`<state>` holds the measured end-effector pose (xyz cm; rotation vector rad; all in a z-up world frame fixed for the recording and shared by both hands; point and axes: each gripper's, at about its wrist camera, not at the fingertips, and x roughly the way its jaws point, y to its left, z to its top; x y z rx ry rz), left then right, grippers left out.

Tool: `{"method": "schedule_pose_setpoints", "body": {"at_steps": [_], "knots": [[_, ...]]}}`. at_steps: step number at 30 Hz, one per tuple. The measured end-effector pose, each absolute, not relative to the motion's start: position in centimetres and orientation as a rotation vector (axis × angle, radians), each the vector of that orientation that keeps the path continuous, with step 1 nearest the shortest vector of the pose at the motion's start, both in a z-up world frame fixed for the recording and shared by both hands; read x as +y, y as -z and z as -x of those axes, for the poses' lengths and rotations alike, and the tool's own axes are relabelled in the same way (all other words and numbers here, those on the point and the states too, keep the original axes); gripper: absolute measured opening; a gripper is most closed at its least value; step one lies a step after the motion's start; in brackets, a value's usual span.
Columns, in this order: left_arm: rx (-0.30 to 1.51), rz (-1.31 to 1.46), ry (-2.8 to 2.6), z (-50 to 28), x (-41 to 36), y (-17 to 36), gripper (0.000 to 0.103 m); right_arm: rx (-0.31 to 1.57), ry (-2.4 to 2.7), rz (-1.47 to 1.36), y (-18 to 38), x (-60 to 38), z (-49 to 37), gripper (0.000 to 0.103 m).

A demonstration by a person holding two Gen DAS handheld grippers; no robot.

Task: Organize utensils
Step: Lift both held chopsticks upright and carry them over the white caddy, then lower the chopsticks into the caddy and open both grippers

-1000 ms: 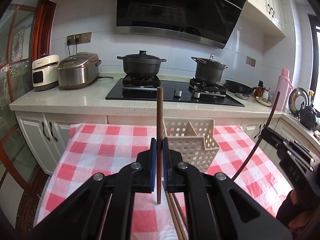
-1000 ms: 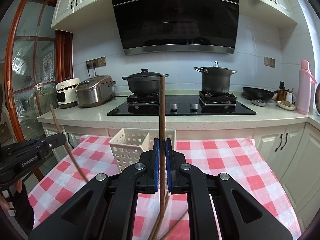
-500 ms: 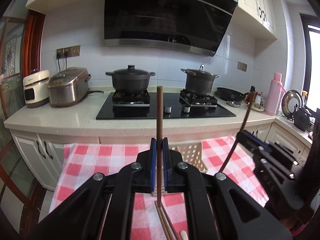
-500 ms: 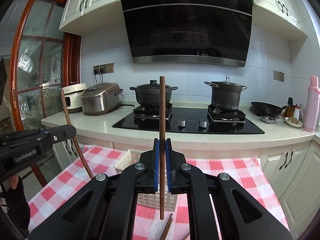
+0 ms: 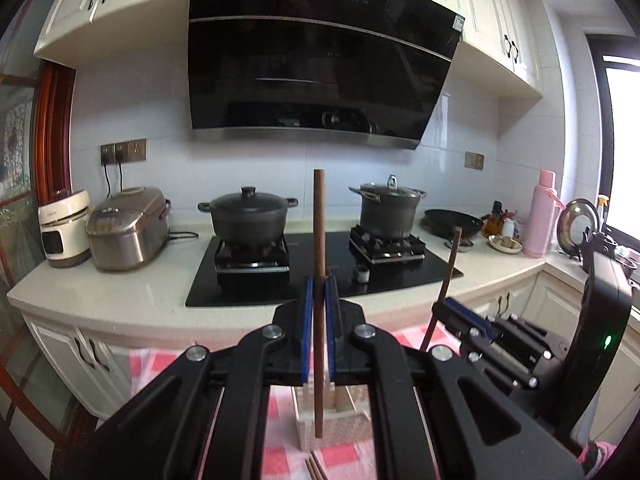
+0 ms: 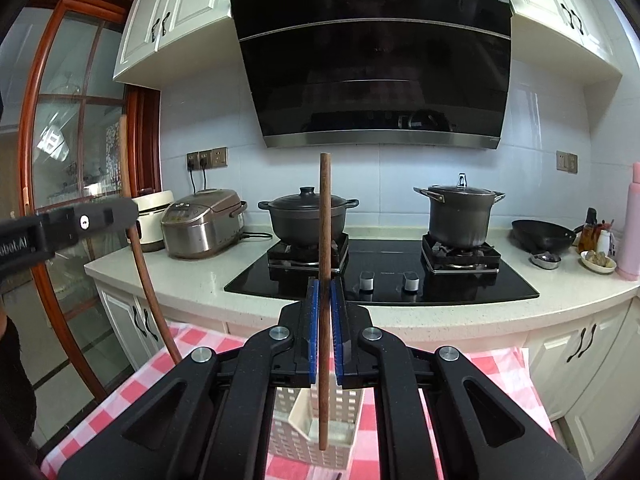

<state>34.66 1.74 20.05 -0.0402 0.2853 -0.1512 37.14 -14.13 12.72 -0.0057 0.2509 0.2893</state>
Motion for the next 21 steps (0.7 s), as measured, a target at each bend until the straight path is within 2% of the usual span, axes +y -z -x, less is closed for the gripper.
{"method": "schedule_pose_setpoints", "body": {"at_steps": [7,21], "knots": [[0.303,0.06,0.138,-39.4,1.0,-19.3,0.006,0.298,-0.284,0.02,-10.9,-13.5,-40.4,0.008],[0.542,0.098,0.18,-44.8,1.7,-10.4,0.006,0.507,-0.33,-0.049,-5.1,-13.5,-43.6,0.008]]}}
